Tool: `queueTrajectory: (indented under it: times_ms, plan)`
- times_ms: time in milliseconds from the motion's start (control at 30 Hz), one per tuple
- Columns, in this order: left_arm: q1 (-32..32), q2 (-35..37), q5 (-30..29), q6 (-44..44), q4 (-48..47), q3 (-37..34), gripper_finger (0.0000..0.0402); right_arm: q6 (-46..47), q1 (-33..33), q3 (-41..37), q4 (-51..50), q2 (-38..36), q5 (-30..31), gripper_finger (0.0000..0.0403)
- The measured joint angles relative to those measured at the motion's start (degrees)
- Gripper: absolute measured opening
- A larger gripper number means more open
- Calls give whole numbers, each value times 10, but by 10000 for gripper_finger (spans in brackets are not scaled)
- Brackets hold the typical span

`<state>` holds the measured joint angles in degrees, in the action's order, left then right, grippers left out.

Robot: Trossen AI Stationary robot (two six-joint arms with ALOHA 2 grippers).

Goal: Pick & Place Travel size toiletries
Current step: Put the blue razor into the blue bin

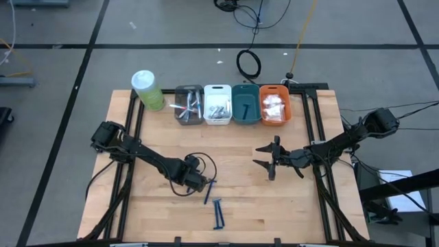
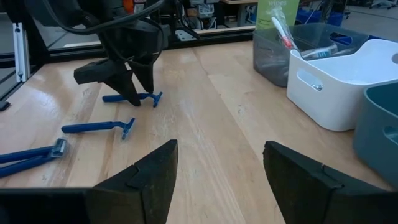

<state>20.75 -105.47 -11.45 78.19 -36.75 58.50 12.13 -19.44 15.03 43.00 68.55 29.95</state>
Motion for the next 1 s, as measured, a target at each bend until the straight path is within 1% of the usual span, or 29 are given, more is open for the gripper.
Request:
queueTrajectory:
  times_ms: [267,333,433,600,667,800,867,900,1000]
  plan:
    - [-2,-1,-3,-18,7,-1,224,5,0,0,0,0,-1,224]
    - [-2,-1,-4,-20,7,-1,216,5,0,0,0,0,-1,224]
    - [-2,-1,-6,-20,4,-2,185,5,0,0,0,0,-2,224]
    - [-2,-2,-26,-19,9,-2,108,5,0,0,0,0,-2,224]
    - [-2,-3,-44,-21,14,-2,81,5,0,0,0,0,-2,224]
    - [-4,-4,-91,-77,35,-3,39,7,0,0,0,0,-2,224]
    - [-8,-4,-101,-109,61,-3,21,7,0,0,0,0,-2,224]
    - [-10,-5,-102,-128,80,-3,15,7,0,0,0,0,-2,224]
    - [-19,1,-94,-188,135,-5,16,7,0,0,0,0,-2,224]
